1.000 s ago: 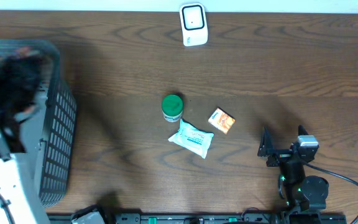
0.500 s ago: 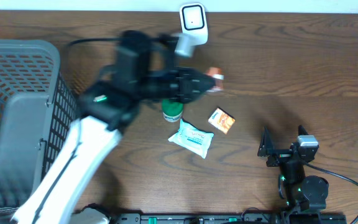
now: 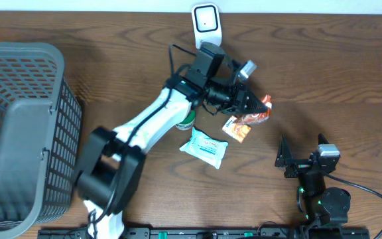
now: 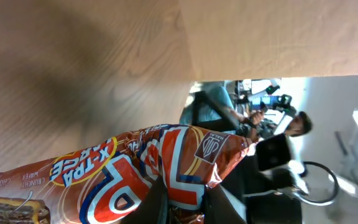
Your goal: Scan the item barcode
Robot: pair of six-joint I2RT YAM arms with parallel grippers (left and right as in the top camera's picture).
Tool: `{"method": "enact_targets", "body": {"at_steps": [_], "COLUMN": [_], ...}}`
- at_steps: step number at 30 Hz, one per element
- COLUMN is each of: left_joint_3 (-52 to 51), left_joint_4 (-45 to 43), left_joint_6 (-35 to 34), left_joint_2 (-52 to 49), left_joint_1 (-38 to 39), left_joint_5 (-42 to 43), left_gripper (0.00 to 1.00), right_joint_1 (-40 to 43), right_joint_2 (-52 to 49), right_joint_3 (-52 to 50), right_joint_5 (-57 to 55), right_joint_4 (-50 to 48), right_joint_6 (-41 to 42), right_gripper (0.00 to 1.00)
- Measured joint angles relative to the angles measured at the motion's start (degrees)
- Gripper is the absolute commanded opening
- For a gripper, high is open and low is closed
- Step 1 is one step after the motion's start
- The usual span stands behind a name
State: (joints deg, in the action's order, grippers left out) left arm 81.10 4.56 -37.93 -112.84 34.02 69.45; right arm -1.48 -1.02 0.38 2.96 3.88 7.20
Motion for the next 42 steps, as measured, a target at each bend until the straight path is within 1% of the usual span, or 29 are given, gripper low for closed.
{"method": "enact_targets", "body": {"at_steps": [5,17,18,19,20,21,22,25,27,29,31,34,36,37,38,39,40,41,42], "left_joint_3": [0.0,0.0,0.0,0.0,0.0,0.0,0.0,-0.1,-0.1,-0.4,-0.6,-0.8,-0.8,-0.7,-0.7,-0.8,-0.8,-0.8,-0.8], "left_joint_4": [-1.6,-2.8,-2.8,-2.8,-2.8,-3.0,-3.1,-4.2,-7.1,-13.8,-22.7,-42.2,-56.0,-65.1,-69.0,-76.1,-80.2,-83.3,-85.6], "left_joint_6": [-1.0,-1.1,-1.1,-1.1,-1.1,-1.1,-1.4,-1.7,-3.3,-5.8,-9.4,-17.0,-23.8,-29.3,-32.4,-35.4,-38.1,-40.6,-43.3], "left_joint_2": [-3.4,-10.7,-11.3,-11.8,-12.2,-12.4,-12.5,-12.6,-12.6,-12.7,-12.9,-13.3,-13.4,-13.2,-13.0,-13.3,-13.3,-13.3,-13.2], "left_joint_1": [0.3,0.5,0.6,0.8,0.9,1.0,1.2,1.4,1.3,1.0,0.6,-0.7,-1.7,-2.5,-2.9,-3.3,-3.7,-4.1,-4.5], "left_joint_5": [1.4,2.5,2.6,2.6,2.6,2.6,2.6,2.7,2.6,3.1,4.1,5.9,6.8,7.1,7.1,6.9,6.9,6.7,6.7], "left_gripper": [0.08,0.08,0.09,0.14,0.17,0.23,0.26,0.26,0.26,0.26,0.25,0.25,0.25,0.25,0.25,0.26,0.31,0.43,0.56], "right_joint_1": [0.0,0.0,0.0,0.0,0.0,0.0,0.0,0.0,0.0,0.0,0.0,0.0,0.0,0.0,0.0,0.0,0.0,0.0,0.0], "right_joint_2": [0.0,0.0,0.0,0.0,0.0,0.0,0.0,0.0,0.0,0.0,0.0,0.0,0.0,0.0,0.0,0.0,0.0,0.0,0.0], "right_joint_3": [0.0,0.0,0.0,0.0,0.0,0.0,0.0,0.0,0.0,0.0,0.0,0.0,0.0,0.0,0.0,0.0,0.0,0.0,0.0], "right_joint_5": [0.0,0.0,0.0,0.0,0.0,0.0,0.0,0.0,0.0,0.0,0.0,0.0,0.0,0.0,0.0,0.0,0.0,0.0,0.0], "right_joint_4": [0.0,0.0,0.0,0.0,0.0,0.0,0.0,0.0,0.0,0.0,0.0,0.0,0.0,0.0,0.0,0.0,0.0,0.0,0.0], "right_joint_6": [0.0,0.0,0.0,0.0,0.0,0.0,0.0,0.0,0.0,0.0,0.0,0.0,0.0,0.0,0.0,0.0,0.0,0.0,0.0], "right_gripper": [0.99,0.99,0.99,0.99,0.99,0.99,0.99,0.99,0.99,0.99,0.99,0.99,0.99,0.99,0.99,0.99,0.99,0.99,0.99]}}
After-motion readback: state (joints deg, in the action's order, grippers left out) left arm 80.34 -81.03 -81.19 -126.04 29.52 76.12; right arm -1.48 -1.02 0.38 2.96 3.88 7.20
